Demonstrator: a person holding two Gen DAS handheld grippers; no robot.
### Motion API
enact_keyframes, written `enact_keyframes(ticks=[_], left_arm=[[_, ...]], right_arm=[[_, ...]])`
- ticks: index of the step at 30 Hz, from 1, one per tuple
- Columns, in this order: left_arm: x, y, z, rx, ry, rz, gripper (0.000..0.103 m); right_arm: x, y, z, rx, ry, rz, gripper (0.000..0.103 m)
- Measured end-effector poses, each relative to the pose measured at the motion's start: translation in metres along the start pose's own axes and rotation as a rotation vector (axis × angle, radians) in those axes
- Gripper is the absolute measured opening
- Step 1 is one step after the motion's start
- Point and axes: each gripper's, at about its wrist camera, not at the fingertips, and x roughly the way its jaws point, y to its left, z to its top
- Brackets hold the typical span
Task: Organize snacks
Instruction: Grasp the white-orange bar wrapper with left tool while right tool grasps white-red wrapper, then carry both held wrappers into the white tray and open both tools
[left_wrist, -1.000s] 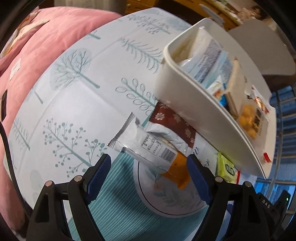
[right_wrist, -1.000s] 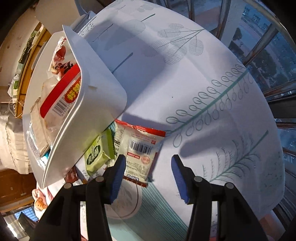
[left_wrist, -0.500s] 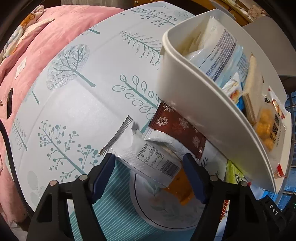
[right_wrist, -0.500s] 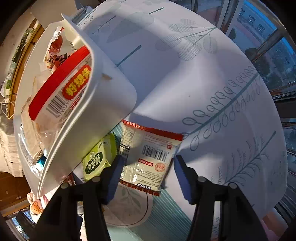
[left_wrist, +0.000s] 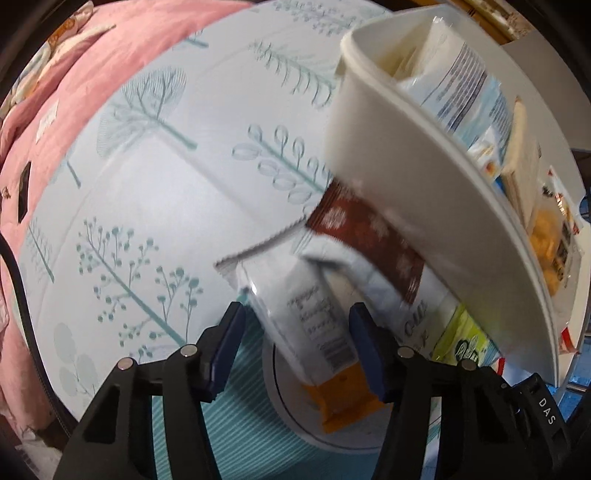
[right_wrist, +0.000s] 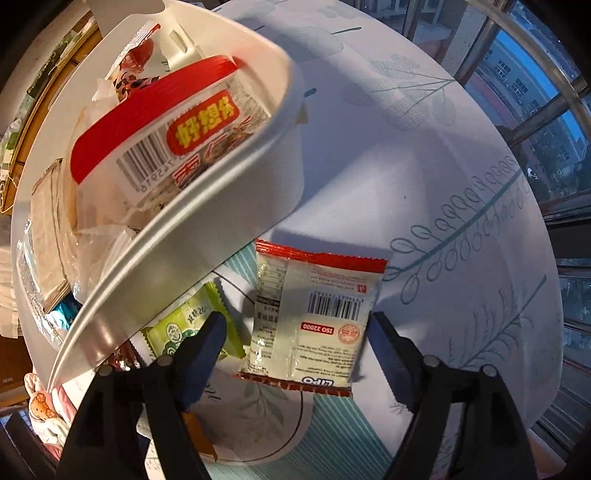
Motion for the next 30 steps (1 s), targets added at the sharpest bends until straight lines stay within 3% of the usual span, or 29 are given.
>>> enact_keyframes(ticks=[4,7,11,19,24,30], left_arm=[[0.002,-0.007,-0.002,0.003,-0.005,-0.008,0.057],[0.001,-0.006,-0.012,0.012,-0.006,0.001,0.047],[-0.003,-0.002,-0.025,0.018,-0.009,0.009,0.041],[-0.013,-0.003,-0.048,0.031,-0.038,0.014,0.031],[-0.027,0.002,-0.056,0.015,-0.036,0.023,0.031],[-0.062,0.001,-0.067,0.073,-0.068,0.038,0.03]], right_arm=[[-0.006,-0.011,-0.003,-0.036,-0.019,-0.035,0.06],[-0.009,-0.014,-0.006,-0.06,-0.026,-0.027,0.055],[-0.011,-0.023,-0.008,-0.089,-0.036,0.001,0.048],[-0.012,-0.039,-0.015,-0.12,-0.027,0.058,0.048],[-0.017,-0.055,-0.021,-0.11,0.027,0.083,0.048],[-0.041,-0.067,-0.023,-0.107,0.035,0.109,0.048]])
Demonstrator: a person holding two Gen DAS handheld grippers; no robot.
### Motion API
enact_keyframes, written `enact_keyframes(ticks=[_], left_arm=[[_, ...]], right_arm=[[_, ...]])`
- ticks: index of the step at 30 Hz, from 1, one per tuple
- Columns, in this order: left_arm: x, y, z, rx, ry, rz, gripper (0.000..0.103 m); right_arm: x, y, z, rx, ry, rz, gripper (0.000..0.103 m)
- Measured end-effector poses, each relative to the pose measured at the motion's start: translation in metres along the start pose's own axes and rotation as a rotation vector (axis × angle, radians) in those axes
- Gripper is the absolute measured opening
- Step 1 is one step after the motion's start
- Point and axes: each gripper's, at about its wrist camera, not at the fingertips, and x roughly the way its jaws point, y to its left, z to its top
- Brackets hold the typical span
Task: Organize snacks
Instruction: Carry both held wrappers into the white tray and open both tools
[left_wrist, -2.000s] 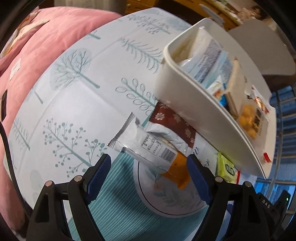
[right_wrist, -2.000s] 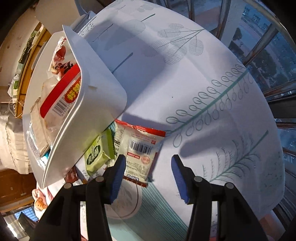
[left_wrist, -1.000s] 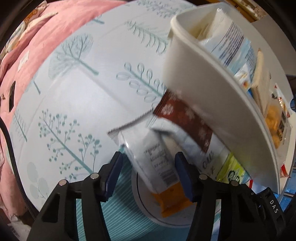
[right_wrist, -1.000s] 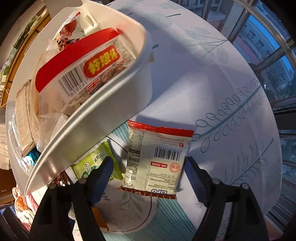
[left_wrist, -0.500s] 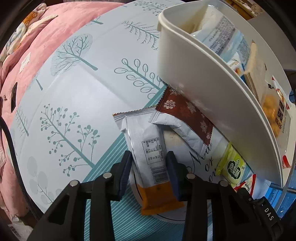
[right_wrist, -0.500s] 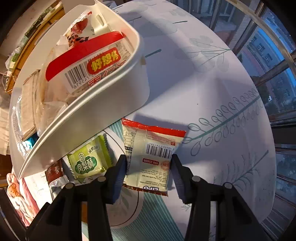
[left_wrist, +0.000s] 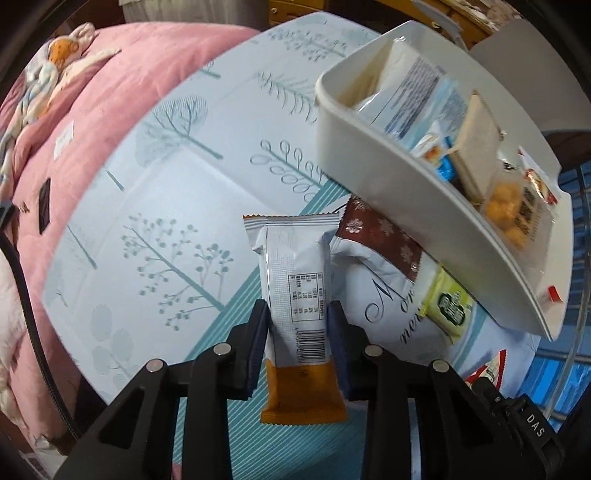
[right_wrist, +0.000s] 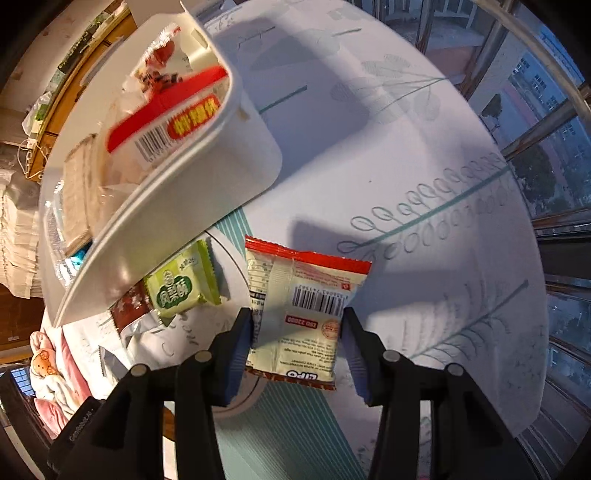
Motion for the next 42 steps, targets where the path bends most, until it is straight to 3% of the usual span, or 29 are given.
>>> enact_keyframes(ticks=[8,15,20,30,42], left_arm=[[-0.058,0.005,0.013,0.047,-0.052,0.019,0.03],[-0.093,-0.002,0.037,0.096,-0.044,-0.031,0.03],[-0.119,-0.022,0.061,0.195,-0.067,-0.059,0.031],[-0.139,-0.059,0.119,0.35,-0.062,-0.103,0.031],[-0.121,-0.084,0.175,0.457,-0.051,-0.097,0.031]], right_arm=[[-0.044,-0.014,-0.005,-0.033,-0.03,0.034,0.048],[-0.069,-0.024,0.006,-0.042,-0.083,0.058,0.048],[-0.081,-0.024,0.014,-0.046,-0.136,0.076,0.048],[-0.099,-0.004,0.037,-0.023,-0.247,0.136,0.048],[-0.094,0.035,0.057,-0.072,-0.39,0.231,0.048]])
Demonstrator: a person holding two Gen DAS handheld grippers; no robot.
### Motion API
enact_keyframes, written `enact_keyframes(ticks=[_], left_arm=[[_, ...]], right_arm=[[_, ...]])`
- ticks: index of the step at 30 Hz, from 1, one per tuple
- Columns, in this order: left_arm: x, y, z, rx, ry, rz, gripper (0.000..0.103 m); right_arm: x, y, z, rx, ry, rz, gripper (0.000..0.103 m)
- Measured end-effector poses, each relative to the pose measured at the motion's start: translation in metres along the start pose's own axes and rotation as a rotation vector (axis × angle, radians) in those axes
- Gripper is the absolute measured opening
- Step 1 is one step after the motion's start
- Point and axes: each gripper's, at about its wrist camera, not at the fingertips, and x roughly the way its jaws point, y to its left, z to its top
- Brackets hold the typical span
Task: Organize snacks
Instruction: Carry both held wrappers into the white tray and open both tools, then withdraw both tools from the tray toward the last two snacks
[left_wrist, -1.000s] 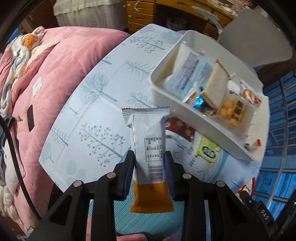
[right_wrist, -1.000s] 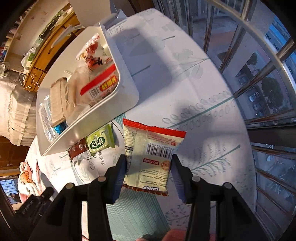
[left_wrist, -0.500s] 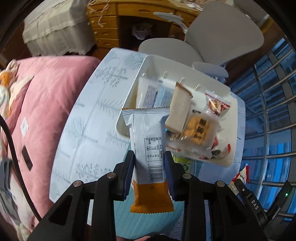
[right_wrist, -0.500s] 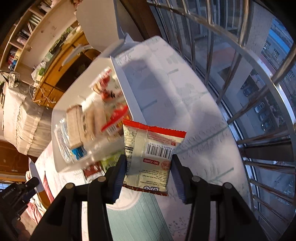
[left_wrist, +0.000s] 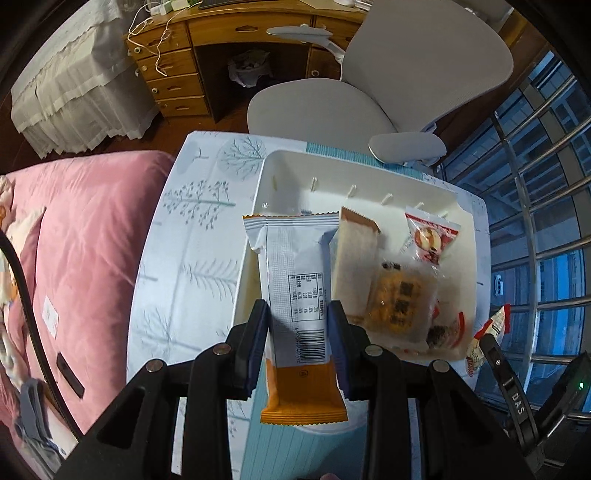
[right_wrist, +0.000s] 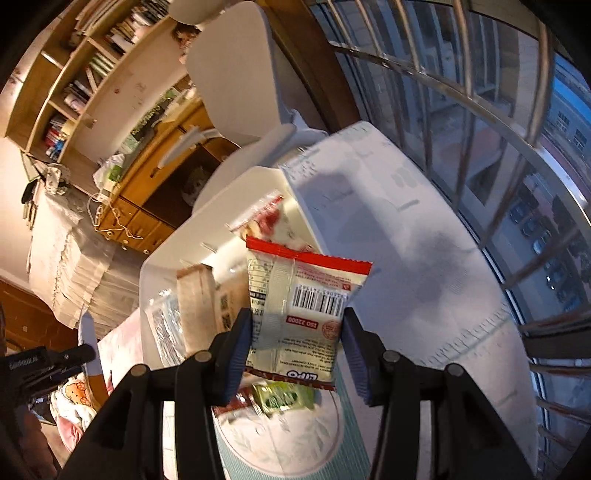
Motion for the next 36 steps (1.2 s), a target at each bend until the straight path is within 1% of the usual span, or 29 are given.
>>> enact_keyframes(ticks=[4,8,10,11,13,14,16,18,20,22,28,30,32,36], left_arm=[[0.019,0.006,0.017,0.011,0.009,-0.035,0.031],[0.036,0.014,0.03,0.002,0.024,-0.09,0.031],[0.04,0.013,0.033,0.01,0.021,-0.101,0.032],[0.043,0.012,0.035,0.018,0.023,-0.112,0.035],[0.046,0.009,0.035,0.028,0.029,-0.126,0.038],[0.047,0.008,0.034,0.034,0.033,-0.132,0.042],[0.046,0.005,0.032,0.041,0.033,-0.141,0.048],[0.042,0.003,0.027,0.051,0.029,-0.146,0.05],[0.039,0.001,0.021,0.054,0.027,-0.153,0.056],[0.035,0.0,0.014,0.055,0.023,-0.16,0.058],[0.021,0.001,-0.016,0.031,0.031,-0.171,0.059],[0.016,0.001,-0.026,0.025,0.03,-0.169,0.06],[0.009,0.002,-0.039,0.011,0.028,-0.166,0.064],[0.0,0.003,-0.064,-0.008,0.031,-0.154,0.065]], right_arm=[[0.011,0.008,0.001,-0.021,-0.032,0.015,0.048],[0.022,0.009,0.003,0.012,-0.03,0.022,0.048],[0.026,0.01,0.003,0.018,-0.027,0.024,0.049],[0.028,0.011,0.004,0.015,-0.027,0.025,0.049],[0.029,0.013,0.003,0.013,-0.026,0.024,0.056],[0.029,0.012,0.003,0.015,-0.027,0.023,0.059],[0.028,0.012,0.001,0.019,-0.029,0.02,0.06],[0.025,0.011,0.0,0.019,-0.029,0.023,0.06],[0.022,0.011,-0.002,0.013,-0.027,0.027,0.06],[0.019,0.01,-0.004,0.0,-0.021,0.031,0.06],[0.001,0.011,-0.016,-0.046,-0.001,0.045,0.06],[-0.005,0.011,-0.022,-0.065,0.007,0.054,0.06],[-0.01,0.009,-0.027,-0.084,0.021,0.063,0.061],[-0.021,0.011,-0.039,-0.124,0.047,0.076,0.062]])
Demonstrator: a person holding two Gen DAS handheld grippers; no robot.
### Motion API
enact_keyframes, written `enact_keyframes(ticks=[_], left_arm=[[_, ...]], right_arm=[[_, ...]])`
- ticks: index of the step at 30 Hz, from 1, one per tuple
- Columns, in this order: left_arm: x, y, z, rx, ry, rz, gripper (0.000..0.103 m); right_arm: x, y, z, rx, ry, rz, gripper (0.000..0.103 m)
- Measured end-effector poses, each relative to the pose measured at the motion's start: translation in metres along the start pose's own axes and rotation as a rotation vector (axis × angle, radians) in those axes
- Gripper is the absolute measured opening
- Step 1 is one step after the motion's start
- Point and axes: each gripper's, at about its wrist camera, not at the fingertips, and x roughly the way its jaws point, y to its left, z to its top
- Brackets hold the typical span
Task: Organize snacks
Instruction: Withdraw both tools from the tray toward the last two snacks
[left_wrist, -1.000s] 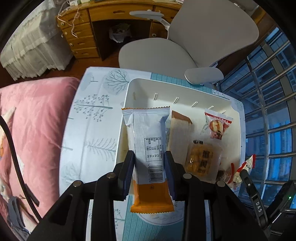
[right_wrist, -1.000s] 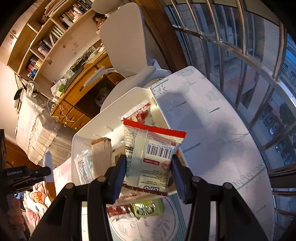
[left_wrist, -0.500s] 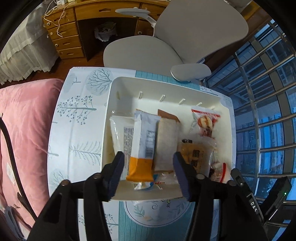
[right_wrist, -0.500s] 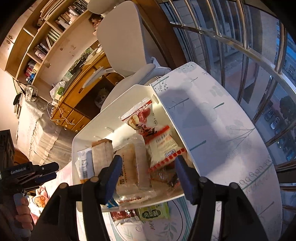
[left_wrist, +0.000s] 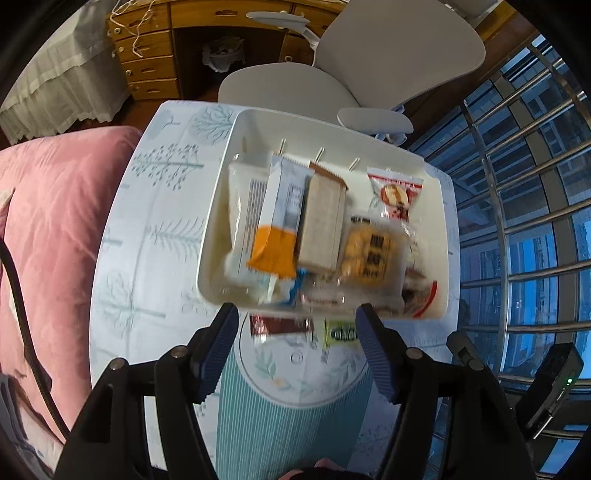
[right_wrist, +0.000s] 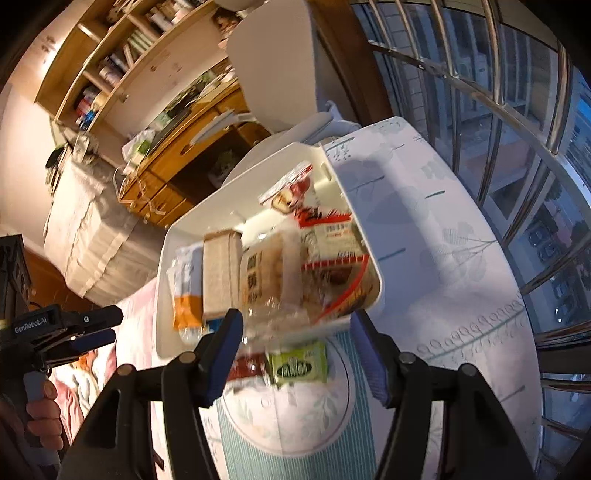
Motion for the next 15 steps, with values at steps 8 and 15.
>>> enact_keyframes(ticks=[8,15], left_arm=[[-0.001,0.003,-0.049,-0.046,0.009,0.022,0.065],[0.018,0.012,-0.076,-0.082,0.029,0.011,0.069]], right_arm=[[-0.012,0.015,-0.03,-0.153,0.069,0.026,0.069],[-0.004,0.016,-0.048,-0.272,0.097,0.005,0.069]])
